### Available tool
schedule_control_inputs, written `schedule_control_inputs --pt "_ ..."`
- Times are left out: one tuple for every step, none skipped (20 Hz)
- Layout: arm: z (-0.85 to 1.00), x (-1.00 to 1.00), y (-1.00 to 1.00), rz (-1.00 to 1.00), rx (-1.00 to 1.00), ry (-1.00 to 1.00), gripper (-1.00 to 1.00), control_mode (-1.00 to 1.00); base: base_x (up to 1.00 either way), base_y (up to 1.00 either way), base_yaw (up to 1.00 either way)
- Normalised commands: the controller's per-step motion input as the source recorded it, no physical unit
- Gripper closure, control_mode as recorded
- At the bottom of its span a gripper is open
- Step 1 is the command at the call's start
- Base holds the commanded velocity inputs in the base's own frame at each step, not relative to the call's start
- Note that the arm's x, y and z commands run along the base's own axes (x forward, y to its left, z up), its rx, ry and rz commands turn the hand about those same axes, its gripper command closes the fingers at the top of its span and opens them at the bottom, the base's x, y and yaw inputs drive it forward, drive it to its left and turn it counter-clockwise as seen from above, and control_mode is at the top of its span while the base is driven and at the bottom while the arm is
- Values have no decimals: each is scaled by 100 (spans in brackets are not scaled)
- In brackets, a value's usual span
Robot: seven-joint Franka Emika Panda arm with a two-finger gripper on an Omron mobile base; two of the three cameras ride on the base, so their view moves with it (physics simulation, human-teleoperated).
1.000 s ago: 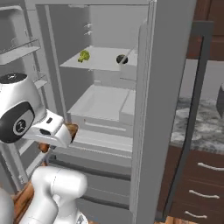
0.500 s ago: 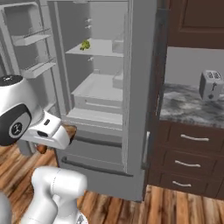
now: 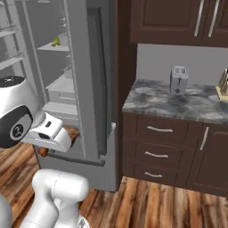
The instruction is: Gather the broccoli and squash from the fridge and place them on a tray on the dining counter. Then gather the chicken drumsticks from the fridge and place them on the other tray.
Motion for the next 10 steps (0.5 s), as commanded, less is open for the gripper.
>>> schedule_control_inputs --pt "0 0 0 0 0 0 100 100 -29 -97 0" --pt "0 0 0 0 0 0 100 100 -32 -100 0" --pt "0 0 0 0 0 0 100 100 -33 -100 -2" --pt "0 0 0 0 0 0 100 100 -35 -100 -4" --pt "0 0 0 0 0 0 100 100 -33 -100 -8" --pt "0 0 0 0 0 0 100 100 -31 -100 -12" --pt "0 0 0 0 0 0 100 100 -20 -98 -17" --pt "0 0 0 0 0 0 100 100 -17 -97 -21" --pt "0 0 0 0 0 0 100 100 -20 -96 -22" --pt "0 0 0 0 0 0 100 100 -27 -96 -21"
